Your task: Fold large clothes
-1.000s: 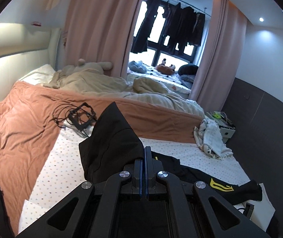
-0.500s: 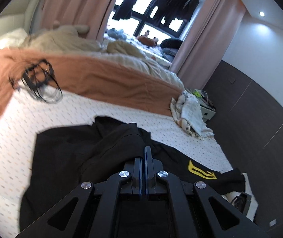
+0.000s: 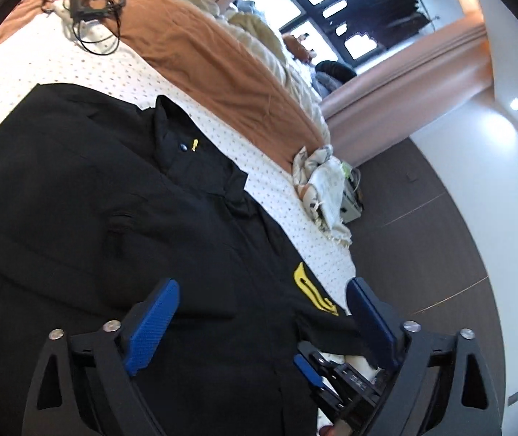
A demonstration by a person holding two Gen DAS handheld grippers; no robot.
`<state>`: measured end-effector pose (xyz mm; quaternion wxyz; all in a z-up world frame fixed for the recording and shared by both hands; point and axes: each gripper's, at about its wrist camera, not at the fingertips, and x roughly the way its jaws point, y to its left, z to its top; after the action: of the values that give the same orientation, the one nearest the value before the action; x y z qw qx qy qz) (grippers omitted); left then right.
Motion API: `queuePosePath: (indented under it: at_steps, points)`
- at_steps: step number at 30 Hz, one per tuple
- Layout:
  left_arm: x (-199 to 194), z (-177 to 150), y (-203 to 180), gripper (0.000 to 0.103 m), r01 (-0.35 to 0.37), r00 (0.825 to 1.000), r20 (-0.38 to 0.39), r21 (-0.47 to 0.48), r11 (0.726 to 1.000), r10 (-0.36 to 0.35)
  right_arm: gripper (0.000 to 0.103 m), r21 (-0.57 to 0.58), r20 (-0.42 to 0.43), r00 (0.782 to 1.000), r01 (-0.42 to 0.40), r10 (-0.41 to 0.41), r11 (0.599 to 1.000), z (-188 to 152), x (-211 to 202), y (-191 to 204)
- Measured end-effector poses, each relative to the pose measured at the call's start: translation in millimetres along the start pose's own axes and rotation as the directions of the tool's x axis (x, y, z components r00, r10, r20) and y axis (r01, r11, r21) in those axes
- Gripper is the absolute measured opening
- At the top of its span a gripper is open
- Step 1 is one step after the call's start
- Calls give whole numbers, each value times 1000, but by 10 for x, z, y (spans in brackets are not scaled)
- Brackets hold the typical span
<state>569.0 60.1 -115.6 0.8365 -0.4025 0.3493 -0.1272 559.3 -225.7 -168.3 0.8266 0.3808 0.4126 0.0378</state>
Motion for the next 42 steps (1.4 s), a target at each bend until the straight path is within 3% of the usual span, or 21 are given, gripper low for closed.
queuePosePath:
  at_steps: [2, 5, 8, 12, 14, 15, 16, 18, 19, 22, 24, 27, 30, 35, 42]
  points:
    - [-129, -94, 16, 98, 5, 1000, 30, -12, 1000, -5, 35, -15, -3, 1000, -1, 1, 1000, -24, 25, 50]
    - [-269, -112, 100, 98, -73, 994, 78, 13, 997, 72, 35, -63, -20, 1000, 0, -1, 998, -58, 96, 166]
    - [-500, -108, 281, 98, -149, 977, 151, 0, 989, 147, 35, -139, -23, 1000, -13, 10, 990, -153, 127, 394]
    - [-726, -38, 493, 98, -198, 959, 207, 1, 980, 194, 35, -257, -42, 999, -41, 31, 965, -377, 225, 738]
    - [-809, -18, 603, 98, -211, 950, 232, -11, 977, 208, 44, -320, -71, 997, -42, 20, 947, -535, 323, 932]
    - [-842, -7, 673, 98, -218, 946, 241, -27, 976, 218, 56, -339, -77, 997, -46, 21, 940, -597, 353, 993]
    - [-879, 19, 746, 95, -217, 944, 243, -48, 975, 222, 68, -366, -79, 997, -50, 22, 929, -663, 380, 1065]
    - [-1015, 78, 930, 90, -185, 949, 242, -97, 978, 204, 74, -426, -72, 997, -34, 4, 904, -785, 423, 1176]
    - [-1092, 103, 1018, 89, -174, 946, 254, -123, 977, 200, 74, -460, -65, 998, -10, -23, 888, -856, 467, 1227]
    - [-1342, 139, 1252, 89, -200, 917, 308, -197, 960, 254, 74, -536, -60, 993, 56, -104, 842, -1045, 621, 1309]
    - [-1434, 160, 1362, 89, -210, 905, 320, -236, 949, 280, 74, -543, -60, 991, 69, -121, 837, -1096, 679, 1318]
    - [-1501, 169, 1426, 87, -195, 905, 326, -251, 948, 273, 74, -538, -39, 991, 86, -127, 839, -1093, 709, 1332]
    - [-1589, 188, 1489, 87, -181, 900, 344, -265, 947, 268, 74, -599, -20, 987, 114, -157, 792, -1135, 826, 1450]
    - [-1697, 205, 1570, 87, -161, 895, 360, -285, 945, 262, 74, -635, -40, 972, 155, -232, 757, -1228, 1106, 1551]
    - [-1765, 191, 1681, 87, -142, 892, 369, -317, 938, 260, 74, -726, -14, 927, 248, -375, 641, -1425, 1536, 1598]
